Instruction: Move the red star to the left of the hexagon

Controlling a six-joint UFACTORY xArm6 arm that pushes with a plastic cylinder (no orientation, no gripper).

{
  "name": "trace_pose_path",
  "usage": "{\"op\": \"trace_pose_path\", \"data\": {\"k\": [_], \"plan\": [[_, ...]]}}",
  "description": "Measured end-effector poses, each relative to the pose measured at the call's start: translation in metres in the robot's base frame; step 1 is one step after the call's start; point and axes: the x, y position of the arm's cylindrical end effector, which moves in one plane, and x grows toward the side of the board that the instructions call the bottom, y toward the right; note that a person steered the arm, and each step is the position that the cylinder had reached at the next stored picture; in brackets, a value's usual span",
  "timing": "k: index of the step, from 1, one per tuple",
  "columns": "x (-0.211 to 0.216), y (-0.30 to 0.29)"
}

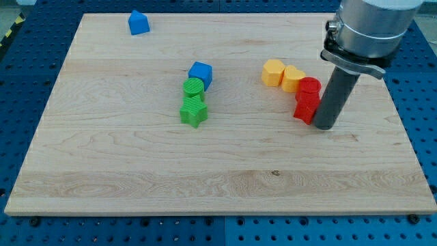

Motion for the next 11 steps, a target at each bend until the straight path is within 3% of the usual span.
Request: {"op": "trace_pose_path", "data": {"k": [2,3,4,5,6,9,11], "plan": [[-0.014,-0.066],[-0.001,-0.059],[0.031,0.014],[0.020,0.065],[0.001,0.047],[-0.062,-0.089],[-0.121,-0.129]]}}
